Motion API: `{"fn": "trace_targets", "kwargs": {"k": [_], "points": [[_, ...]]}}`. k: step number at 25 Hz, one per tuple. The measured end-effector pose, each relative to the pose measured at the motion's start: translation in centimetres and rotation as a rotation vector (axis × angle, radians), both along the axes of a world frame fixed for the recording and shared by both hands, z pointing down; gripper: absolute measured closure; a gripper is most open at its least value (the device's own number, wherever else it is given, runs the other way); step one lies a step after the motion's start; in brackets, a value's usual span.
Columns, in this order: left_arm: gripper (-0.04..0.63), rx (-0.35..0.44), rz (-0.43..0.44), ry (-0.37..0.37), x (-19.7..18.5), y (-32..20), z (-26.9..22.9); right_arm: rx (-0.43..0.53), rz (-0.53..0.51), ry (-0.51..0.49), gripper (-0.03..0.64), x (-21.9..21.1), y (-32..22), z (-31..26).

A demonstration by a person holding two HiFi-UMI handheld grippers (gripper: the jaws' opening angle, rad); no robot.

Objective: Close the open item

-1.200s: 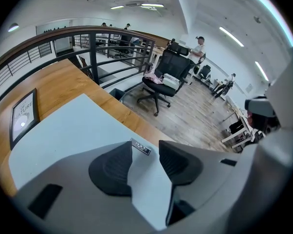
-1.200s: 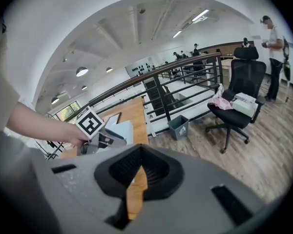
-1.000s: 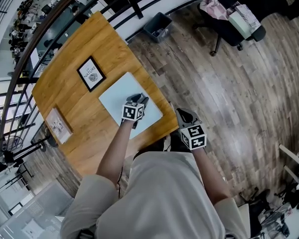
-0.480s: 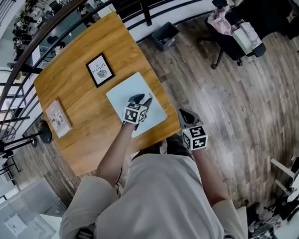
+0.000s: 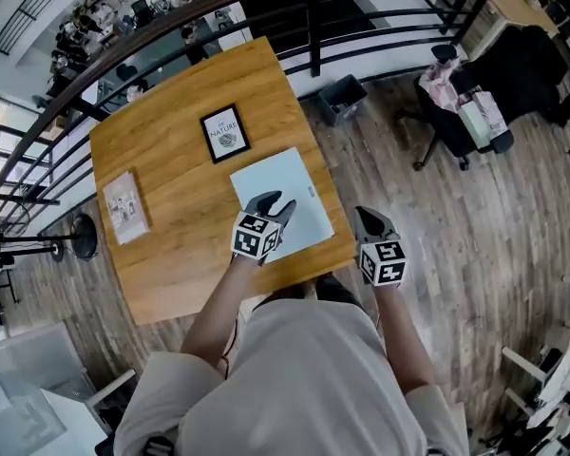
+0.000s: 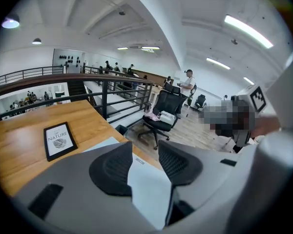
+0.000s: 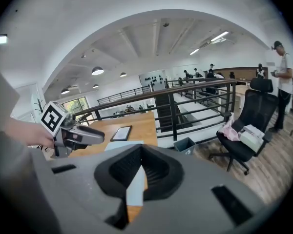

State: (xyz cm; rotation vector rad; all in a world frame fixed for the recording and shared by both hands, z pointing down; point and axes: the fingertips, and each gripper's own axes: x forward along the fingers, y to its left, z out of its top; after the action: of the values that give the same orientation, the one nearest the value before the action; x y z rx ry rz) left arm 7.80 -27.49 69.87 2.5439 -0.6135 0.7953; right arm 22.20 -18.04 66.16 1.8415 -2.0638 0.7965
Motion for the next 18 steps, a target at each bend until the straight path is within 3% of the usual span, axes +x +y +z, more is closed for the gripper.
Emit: {"fn": "trace_targets", "kwargs": {"k": [18], "points": [[0.456, 0.184, -0.298, 0.220, -12.6, -0.3, -14.6, 0.175, -0.258, -0.013, 0.615, -9.7, -5.7, -10.4]]}}
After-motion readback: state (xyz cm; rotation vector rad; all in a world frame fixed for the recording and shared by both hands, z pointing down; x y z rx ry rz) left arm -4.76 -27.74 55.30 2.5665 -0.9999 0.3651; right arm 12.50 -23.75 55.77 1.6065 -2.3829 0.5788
